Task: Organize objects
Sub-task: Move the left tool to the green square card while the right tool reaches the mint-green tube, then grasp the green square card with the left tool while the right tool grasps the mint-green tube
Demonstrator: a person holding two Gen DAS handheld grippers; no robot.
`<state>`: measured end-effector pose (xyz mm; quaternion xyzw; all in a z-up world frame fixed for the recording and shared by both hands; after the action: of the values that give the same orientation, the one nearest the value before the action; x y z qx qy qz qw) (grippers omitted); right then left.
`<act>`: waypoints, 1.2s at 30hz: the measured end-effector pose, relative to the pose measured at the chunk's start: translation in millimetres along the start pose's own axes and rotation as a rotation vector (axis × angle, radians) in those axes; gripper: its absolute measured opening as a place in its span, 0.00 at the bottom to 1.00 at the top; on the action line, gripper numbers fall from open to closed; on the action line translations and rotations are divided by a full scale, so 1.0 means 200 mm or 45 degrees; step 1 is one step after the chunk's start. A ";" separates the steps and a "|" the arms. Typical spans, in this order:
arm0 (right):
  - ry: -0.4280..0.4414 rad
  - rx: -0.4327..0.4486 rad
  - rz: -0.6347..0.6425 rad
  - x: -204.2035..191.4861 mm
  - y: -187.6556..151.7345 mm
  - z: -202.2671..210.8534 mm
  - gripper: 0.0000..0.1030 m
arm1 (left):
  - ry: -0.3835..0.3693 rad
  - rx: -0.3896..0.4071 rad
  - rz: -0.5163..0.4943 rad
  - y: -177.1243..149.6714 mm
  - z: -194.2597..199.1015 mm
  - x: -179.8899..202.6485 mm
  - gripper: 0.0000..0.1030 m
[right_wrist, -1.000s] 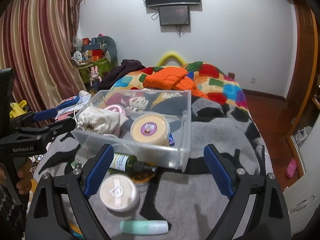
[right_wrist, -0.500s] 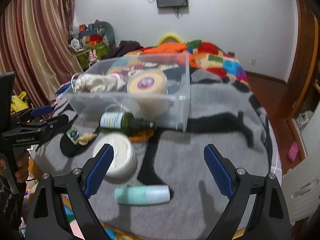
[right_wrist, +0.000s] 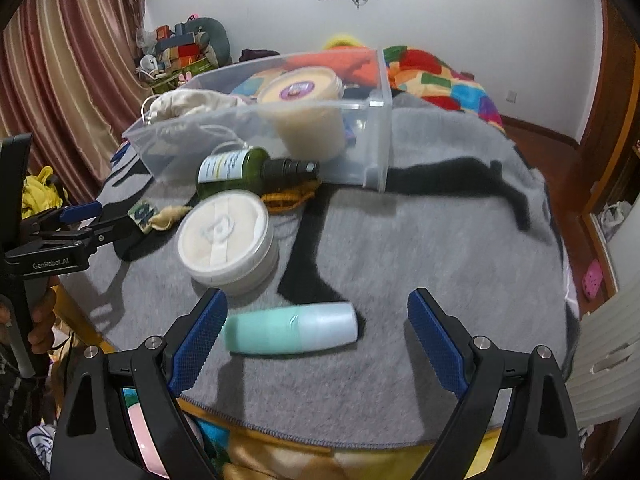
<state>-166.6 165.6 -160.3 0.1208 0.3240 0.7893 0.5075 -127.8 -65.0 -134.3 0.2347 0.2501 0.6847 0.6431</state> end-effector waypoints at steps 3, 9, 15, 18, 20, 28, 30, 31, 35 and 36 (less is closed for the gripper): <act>0.010 -0.010 0.000 -0.02 -0.02 -0.01 0.88 | -0.008 0.002 -0.015 0.00 -0.01 0.02 0.85; 0.022 -0.027 0.019 -0.05 -0.06 -0.04 0.88 | -0.030 -0.009 -0.024 0.01 -0.04 0.05 0.79; 0.005 -0.015 0.039 -0.05 -0.07 -0.04 0.88 | -0.043 -0.005 -0.051 0.02 -0.04 0.10 0.79; -0.010 -0.004 0.053 -0.06 -0.07 -0.05 0.87 | -0.035 -0.011 -0.047 0.03 -0.06 0.10 0.76; -0.021 0.008 0.062 -0.06 -0.07 -0.05 0.87 | -0.036 -0.009 -0.038 0.04 -0.07 0.10 0.72; -0.022 0.039 0.049 -0.05 -0.05 -0.04 0.69 | -0.064 -0.001 -0.042 0.07 -0.09 0.14 0.45; -0.024 0.044 0.050 -0.05 -0.05 -0.04 0.69 | -0.061 0.006 -0.049 0.08 -0.09 0.15 0.40; -0.022 0.045 0.048 -0.05 -0.04 -0.04 0.69 | -0.060 0.009 -0.050 0.08 -0.08 0.14 0.35; 0.002 0.055 0.029 -0.04 -0.03 -0.03 0.69 | -0.074 0.006 -0.030 0.08 -0.07 0.13 0.33; 0.001 0.058 0.026 -0.04 -0.03 -0.02 0.69 | -0.076 0.006 -0.026 0.08 -0.07 0.13 0.33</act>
<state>-161.6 159.1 -165.8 0.1353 0.3409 0.7868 0.4964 -150.1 -40.7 -135.5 0.2540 0.2350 0.6701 0.6567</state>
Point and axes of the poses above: each gripper's, at about its wrist camera, not at the fingertips, and z roughly against the way its jaws point, x to its right, y to its top, the point moved 9 cm from there along -z, roughly the way its jaws point, and after that the axes turned 1 degree about -z, right-handed, at the moved point
